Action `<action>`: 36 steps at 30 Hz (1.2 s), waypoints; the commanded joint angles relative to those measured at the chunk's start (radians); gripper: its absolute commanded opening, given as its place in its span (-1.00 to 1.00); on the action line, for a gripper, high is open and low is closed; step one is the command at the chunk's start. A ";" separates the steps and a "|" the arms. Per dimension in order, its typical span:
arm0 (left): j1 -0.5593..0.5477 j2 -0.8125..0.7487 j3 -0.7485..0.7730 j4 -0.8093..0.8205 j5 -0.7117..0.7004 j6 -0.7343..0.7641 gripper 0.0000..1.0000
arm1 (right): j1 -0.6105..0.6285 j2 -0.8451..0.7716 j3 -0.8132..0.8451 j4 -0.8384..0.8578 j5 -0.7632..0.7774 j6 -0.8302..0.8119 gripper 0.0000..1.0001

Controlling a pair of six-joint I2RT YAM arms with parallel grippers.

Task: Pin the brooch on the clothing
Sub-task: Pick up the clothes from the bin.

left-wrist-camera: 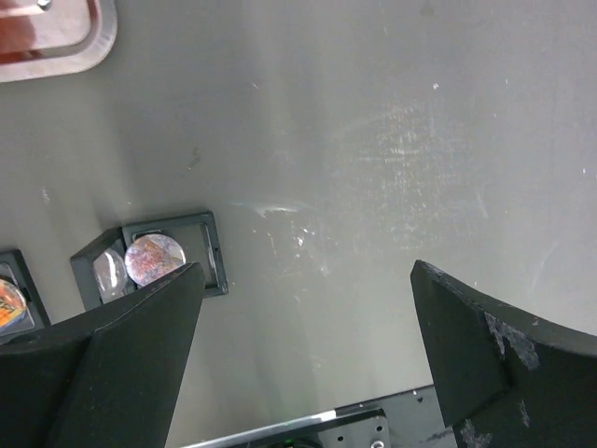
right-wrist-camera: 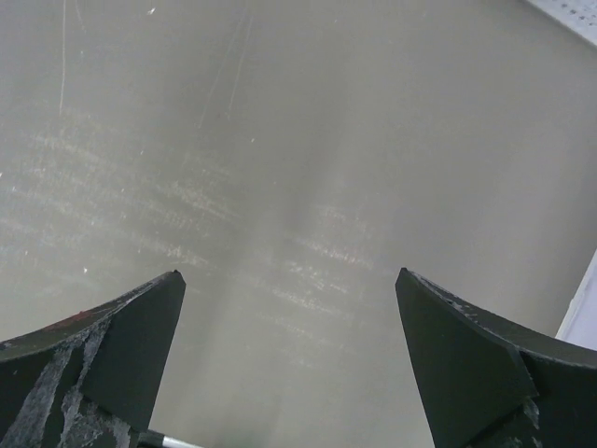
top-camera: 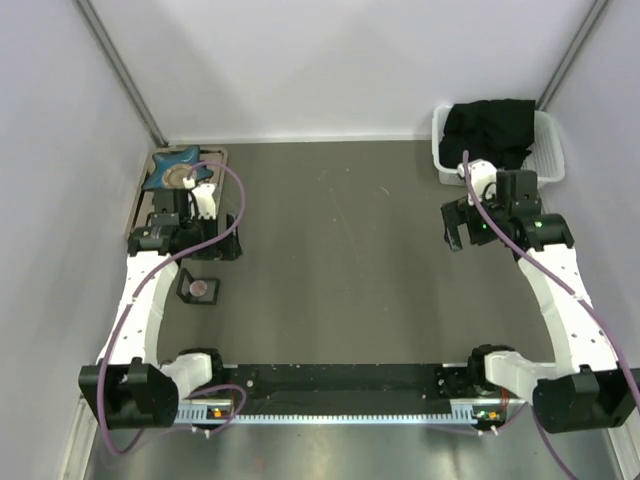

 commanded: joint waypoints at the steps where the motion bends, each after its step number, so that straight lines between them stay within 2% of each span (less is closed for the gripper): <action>1: 0.006 -0.055 0.056 0.104 -0.062 -0.075 0.97 | -0.006 0.063 0.102 0.112 0.084 0.041 0.98; 5: 0.006 -0.115 0.048 0.216 -0.082 -0.109 0.97 | -0.064 0.169 0.201 0.195 0.102 0.052 0.98; 12: 0.006 -0.116 0.054 0.302 0.024 -0.114 0.97 | -0.193 0.474 0.573 0.244 0.129 0.185 0.97; 17: 0.006 -0.069 0.073 0.324 0.061 -0.151 0.97 | -0.207 0.704 0.792 0.263 0.145 0.217 0.97; 20: 0.005 -0.053 0.054 0.359 0.088 -0.164 0.97 | -0.208 0.865 0.972 0.274 0.204 0.217 0.97; 26: 0.005 -0.014 0.011 0.391 0.113 -0.164 0.97 | -0.208 1.157 1.212 0.309 0.214 0.175 0.98; 30: 0.005 0.022 -0.007 0.382 0.094 -0.149 0.97 | -0.208 1.272 1.232 0.361 0.125 0.139 0.98; 36: 0.005 0.049 -0.061 0.400 0.087 -0.134 0.97 | -0.210 1.418 1.244 0.393 0.137 0.086 0.98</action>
